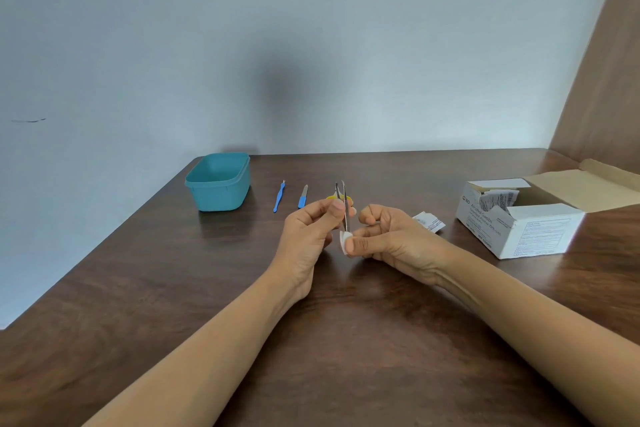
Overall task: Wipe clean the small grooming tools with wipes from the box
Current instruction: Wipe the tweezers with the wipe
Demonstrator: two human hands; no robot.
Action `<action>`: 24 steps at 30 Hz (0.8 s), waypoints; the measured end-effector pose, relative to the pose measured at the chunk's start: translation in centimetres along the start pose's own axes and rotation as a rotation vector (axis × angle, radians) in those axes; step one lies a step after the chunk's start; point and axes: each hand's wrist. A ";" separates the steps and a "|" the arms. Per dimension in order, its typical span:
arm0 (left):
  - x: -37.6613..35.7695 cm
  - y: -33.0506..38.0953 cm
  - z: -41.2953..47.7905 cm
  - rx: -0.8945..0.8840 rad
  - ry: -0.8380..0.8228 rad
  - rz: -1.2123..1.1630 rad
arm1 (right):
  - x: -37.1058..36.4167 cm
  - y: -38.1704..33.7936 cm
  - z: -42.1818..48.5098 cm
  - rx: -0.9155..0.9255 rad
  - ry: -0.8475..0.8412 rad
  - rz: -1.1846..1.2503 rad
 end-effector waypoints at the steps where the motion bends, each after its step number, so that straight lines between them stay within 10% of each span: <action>1: 0.0 -0.1 0.0 -0.002 0.001 -0.005 | 0.0 0.0 0.0 -0.005 -0.006 -0.002; 24: -0.1 -0.2 0.2 -0.003 0.071 -0.046 | 0.1 0.5 0.0 0.055 0.033 0.098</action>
Point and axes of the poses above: each hand's wrist, its own z-axis towards the middle knuckle, its own x-axis out of the back of the hand, y = z × x, and after that the axes turned 11 degrees about z, right-handed
